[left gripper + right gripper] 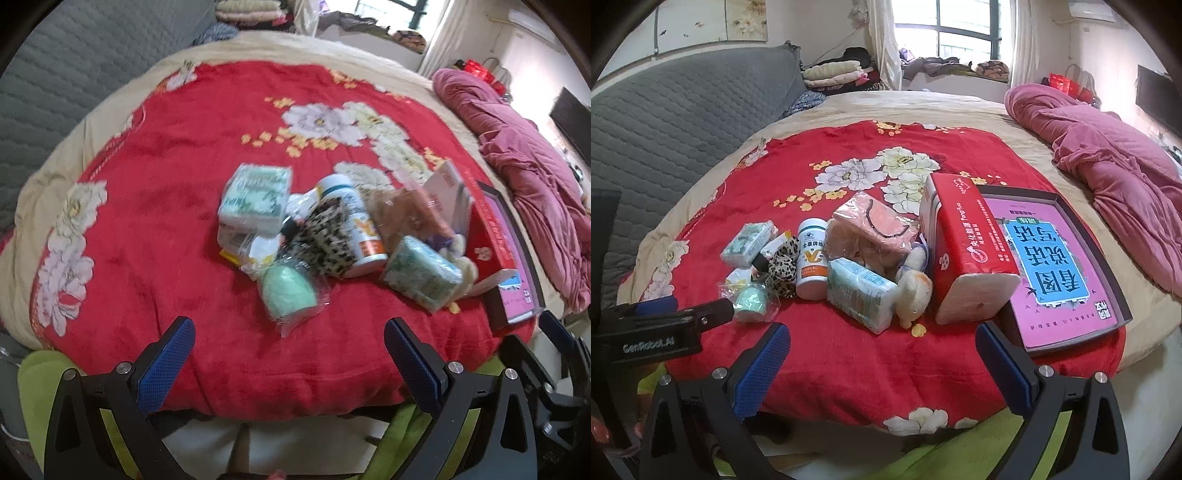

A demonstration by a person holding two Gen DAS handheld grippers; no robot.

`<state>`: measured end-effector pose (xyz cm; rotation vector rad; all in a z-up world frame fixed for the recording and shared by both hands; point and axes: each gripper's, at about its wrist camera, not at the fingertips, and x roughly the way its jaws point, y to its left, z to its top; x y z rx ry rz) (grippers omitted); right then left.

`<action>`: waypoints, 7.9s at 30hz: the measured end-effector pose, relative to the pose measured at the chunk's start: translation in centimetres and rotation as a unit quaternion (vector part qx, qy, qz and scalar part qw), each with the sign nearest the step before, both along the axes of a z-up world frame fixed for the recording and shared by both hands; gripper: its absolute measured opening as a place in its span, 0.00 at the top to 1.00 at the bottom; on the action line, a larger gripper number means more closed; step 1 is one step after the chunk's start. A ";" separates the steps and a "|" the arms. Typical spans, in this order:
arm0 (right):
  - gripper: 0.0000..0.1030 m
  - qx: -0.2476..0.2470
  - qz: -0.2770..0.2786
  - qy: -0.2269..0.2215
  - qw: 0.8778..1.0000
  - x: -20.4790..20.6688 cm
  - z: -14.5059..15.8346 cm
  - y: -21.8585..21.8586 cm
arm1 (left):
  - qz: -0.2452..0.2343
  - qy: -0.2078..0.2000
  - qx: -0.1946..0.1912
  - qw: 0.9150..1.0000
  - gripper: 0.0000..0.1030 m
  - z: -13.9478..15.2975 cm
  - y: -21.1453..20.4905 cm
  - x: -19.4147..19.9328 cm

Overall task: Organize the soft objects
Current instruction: 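Move left gripper toward green bagged sponge while right gripper approaches blue-green packet, then close left gripper on green sponge bag while right gripper grasps blue-green packet, then carry sponge with left gripper while right gripper carries packet over pink tray, then lower sponge onto tray and open left gripper while right gripper releases packet, then withdraw both grippers from the tray back toward the pile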

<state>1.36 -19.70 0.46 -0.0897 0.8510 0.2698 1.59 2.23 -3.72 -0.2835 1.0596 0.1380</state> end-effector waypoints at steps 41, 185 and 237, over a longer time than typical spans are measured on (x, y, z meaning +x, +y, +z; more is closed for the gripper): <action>0.57 -0.212 0.207 -0.044 0.954 6.1 -8.6 8.1 | 0.034 0.082 -0.098 0.991 0.19 -7.3 2.9 5.5; 0.55 0.043 -0.271 0.031 0.961 11.1 -4.7 -29.9 | -0.343 0.063 0.011 0.937 0.50 -3.6 -37.4 13.7; 0.34 0.016 -0.252 -0.025 0.967 7.9 1.8 -26.1 | -0.252 -0.048 -0.033 0.966 0.24 5.7 -25.4 10.4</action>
